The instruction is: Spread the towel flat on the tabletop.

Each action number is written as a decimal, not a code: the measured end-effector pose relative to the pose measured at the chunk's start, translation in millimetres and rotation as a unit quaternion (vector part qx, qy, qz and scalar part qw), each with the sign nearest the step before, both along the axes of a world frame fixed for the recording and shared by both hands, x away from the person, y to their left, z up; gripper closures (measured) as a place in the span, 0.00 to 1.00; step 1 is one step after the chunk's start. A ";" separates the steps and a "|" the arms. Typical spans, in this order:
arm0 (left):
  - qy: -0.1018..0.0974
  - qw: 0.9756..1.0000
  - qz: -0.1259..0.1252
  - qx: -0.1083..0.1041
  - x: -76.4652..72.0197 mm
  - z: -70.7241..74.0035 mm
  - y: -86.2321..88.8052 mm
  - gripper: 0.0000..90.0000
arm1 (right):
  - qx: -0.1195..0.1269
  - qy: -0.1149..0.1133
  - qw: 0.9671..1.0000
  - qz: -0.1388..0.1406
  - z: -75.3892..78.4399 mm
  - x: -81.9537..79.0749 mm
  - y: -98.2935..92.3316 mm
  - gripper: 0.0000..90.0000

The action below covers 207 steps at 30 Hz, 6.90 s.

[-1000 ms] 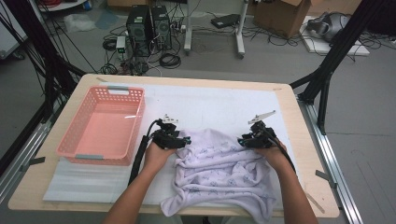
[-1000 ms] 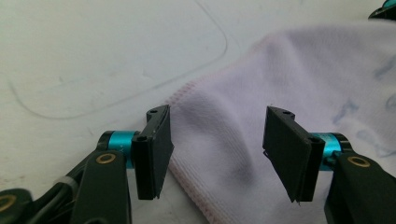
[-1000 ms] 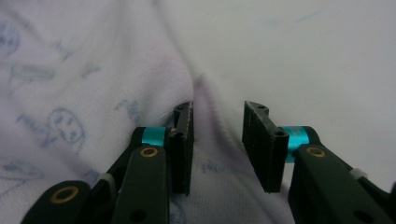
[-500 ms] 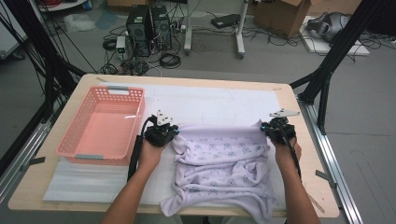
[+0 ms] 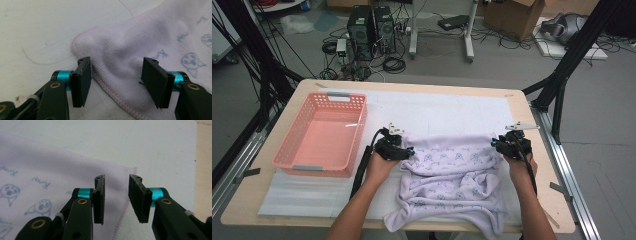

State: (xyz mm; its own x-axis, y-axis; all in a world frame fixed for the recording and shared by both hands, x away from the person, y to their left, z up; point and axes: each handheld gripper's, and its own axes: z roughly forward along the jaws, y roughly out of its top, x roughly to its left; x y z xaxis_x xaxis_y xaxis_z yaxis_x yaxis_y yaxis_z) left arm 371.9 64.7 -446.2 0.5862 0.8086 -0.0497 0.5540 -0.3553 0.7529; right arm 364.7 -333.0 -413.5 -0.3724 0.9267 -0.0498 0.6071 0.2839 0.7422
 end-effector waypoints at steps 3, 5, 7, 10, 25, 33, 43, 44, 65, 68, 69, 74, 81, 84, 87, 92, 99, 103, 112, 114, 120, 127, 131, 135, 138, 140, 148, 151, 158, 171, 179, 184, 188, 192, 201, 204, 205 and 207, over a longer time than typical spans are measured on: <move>-0.013 1.000 -0.007 0.003 -0.5 -0.6 -3.0 0.51 | 0.005 0.003 1.000 0.003 -2.0 -0.3 1.1 0.74; -0.007 1.000 -0.028 -0.011 0.4 0.0 -3.3 0.86 | 0.011 -0.003 1.000 0.004 -1.1 -1.2 0.6 0.74; -0.004 0.999 -0.033 0.002 5.2 2.8 -5.8 0.93 | 0.011 -0.003 1.000 0.006 -0.6 -1.6 0.1 0.76; -0.028 1.000 -0.008 0.010 17.6 13.1 -5.2 0.94 | 0.019 -0.001 1.000 0.010 -0.2 -1.9 -1.9 0.78; -0.009 0.989 0.054 -0.136 76.5 43.1 22.8 0.48 | 0.050 -0.007 0.998 0.022 1.5 -2.0 -2.3 0.76; 0.020 0.992 -0.003 -0.122 56.2 38.6 18.5 0.41 | 0.050 -0.002 0.999 0.003 -6.1 6.5 -4.9 0.63; 0.012 0.996 0.008 -0.084 40.5 17.5 10.2 0.41 | 0.075 0.032 0.997 0.013 -11.8 13.5 -5.1 0.61; 0.011 0.997 0.008 -0.082 38.7 15.7 10.2 0.41 | 0.071 0.034 0.997 0.015 -13.1 14.6 -3.4 0.61; -0.004 0.994 0.108 -0.035 57.0 17.1 19.8 0.97 | 0.011 0.023 0.999 0.036 -8.8 70.1 16.4 0.96; -0.023 0.992 0.112 -0.049 66.1 25.0 24.6 0.97 | 0.019 -0.002 1.000 0.020 2.2 82.8 14.1 0.96; -0.034 0.992 0.111 -0.051 69.1 28.0 24.6 0.97 | 0.024 -0.012 1.000 0.014 6.9 87.0 13.9 0.96; -0.080 0.987 0.123 -0.073 82.0 41.5 25.5 0.97 | 0.045 -0.091 0.995 -0.005 33.4 102.7 13.6 0.96; -0.024 0.989 0.117 -0.092 82.5 29.2 26.2 0.57 | 0.057 -0.077 0.994 -0.043 31.9 110.8 10.0 0.74; -0.028 0.989 0.108 -0.101 75.2 25.8 27.3 0.53 | 0.057 -0.070 0.995 -0.036 27.7 103.2 8.1 0.72; -0.007 0.993 0.078 -0.094 70.1 24.4 24.7 0.46 | 0.058 -0.064 0.996 -0.020 26.1 92.5 6.8 0.71; -0.024 0.992 0.059 -0.105 54.1 26.9 18.3 0.45 | 0.060 -0.056 0.997 0.003 25.7 72.5 3.3 0.69; -0.023 0.994 0.020 -0.104 27.0 21.4 11.6 0.44 | 0.070 -0.034 0.996 0.040 25.3 41.5 1.0 0.64; -0.011 0.995 0.007 -0.097 13.2 15.7 9.9 0.43 | 0.063 -0.024 0.996 0.065 20.3 21.9 1.5 0.59; -0.002 0.996 -0.010 -0.091 -16.3 5.7 14.1 0.40 | 0.051 0.008 0.993 0.103 10.2 -16.9 2.6 0.55; 0.000 0.997 -0.015 -0.072 -20.9 6.1 15.6 0.38 | 0.054 0.016 0.992 0.109 5.6 -23.8 4.0 0.55; -0.012 0.997 -0.015 -0.076 -34.4 11.2 26.3 0.39 | 0.043 0.037 0.991 0.124 -11.6 -37.7 11.3 0.55; 0.015 0.998 -0.030 -0.052 -38.2 0.4 15.2 0.41 | 0.000 0.059 0.987 0.148 -25.0 -40.3 21.3 0.68; -0.020 1.000 -0.022 -0.002 -38.1 0.3 7.1 0.74 | 0.004 0.071 0.983 0.168 -22.9 -38.5 25.0 0.94; 0.012 1.000 -0.021 -0.016 -13.5 9.5 7.2 0.93 | -0.022 0.023 0.987 0.158 -21.6 -28.6 34.0 0.96; -0.003 0.999 0.015 -0.034 4.9 16.4 8.0 0.93 | -0.008 -0.009 0.992 0.127 -19.1 -16.4 33.0 0.96; -0.022 0.998 0.047 -0.046 16.1 18.8 11.6 0.93 | -0.003 -0.030 0.995 0.098 -15.3 -7.0 30.0 0.96; -0.061 0.987 0.111 -0.101 40.0 20.6 20.1 0.92 | 0.013 -0.093 0.995 0.024 -2.6 19.8 20.3 0.96; -0.036 0.986 0.109 -0.123 40.1 20.2 23.7 0.68 | 0.023 -0.085 0.996 0.004 -3.2 26.5 19.8 0.92; -0.041 0.993 0.050 -0.100 17.3 25.1 20.3 0.55 | 0.040 -0.090 0.995 0.001 1.9 14.2 11.2 0.75; 0.002 0.999 0.006 -0.051 -21.4 7.3 19.1 0.60 | 0.046 -0.092 0.994 0.046 16.6 -36.9 2.4 0.71; -0.018 0.999 0.038 -0.022 -23.8 3.3 22.2 0.93 | 0.048 -0.067 0.993 0.082 -3.2 -71.1 -1.0 0.69; -0.025 0.996 0.083 -0.024 -17.4 1.2 39.7 0.95 | 0.051 -0.047 0.995 0.076 -18.5 -77.3 -10.5 0.69; -0.020 0.995 0.084 -0.049 -21.2 1.8 45.2 0.88 | 0.054 -0.042 0.996 0.058 -20.7 -76.2 -18.4 0.68; -0.009 0.995 0.050 -0.085 -29.3 5.3 42.7 0.69 | 0.060 -0.038 0.996 0.052 -22.4 -76.5 -22.3 0.67; 0.015 0.995 0.005 -0.102 -54.0 4.5 31.7 0.49 | 0.061 -0.022 0.995 0.071 -23.4 -76.9 -14.3 0.64; 0.016 0.996 -0.001 -0.092 -57.8 1.4 26.0 0.47 | 0.056 -0.019 0.995 0.080 -23.4 -77.7 -11.5 0.64; 0.017 0.996 -0.002 -0.088 -58.1 0.3 24.4 0.46 | 0.056 -0.019 0.995 0.081 -23.1 -78.2 -10.6 0.64; 0.008 0.997 -0.005 -0.071 -59.5 -2.7 19.0 0.45 | 0.056 -0.019 0.995 0.084 -22.7 -78.9 -9.8 0.64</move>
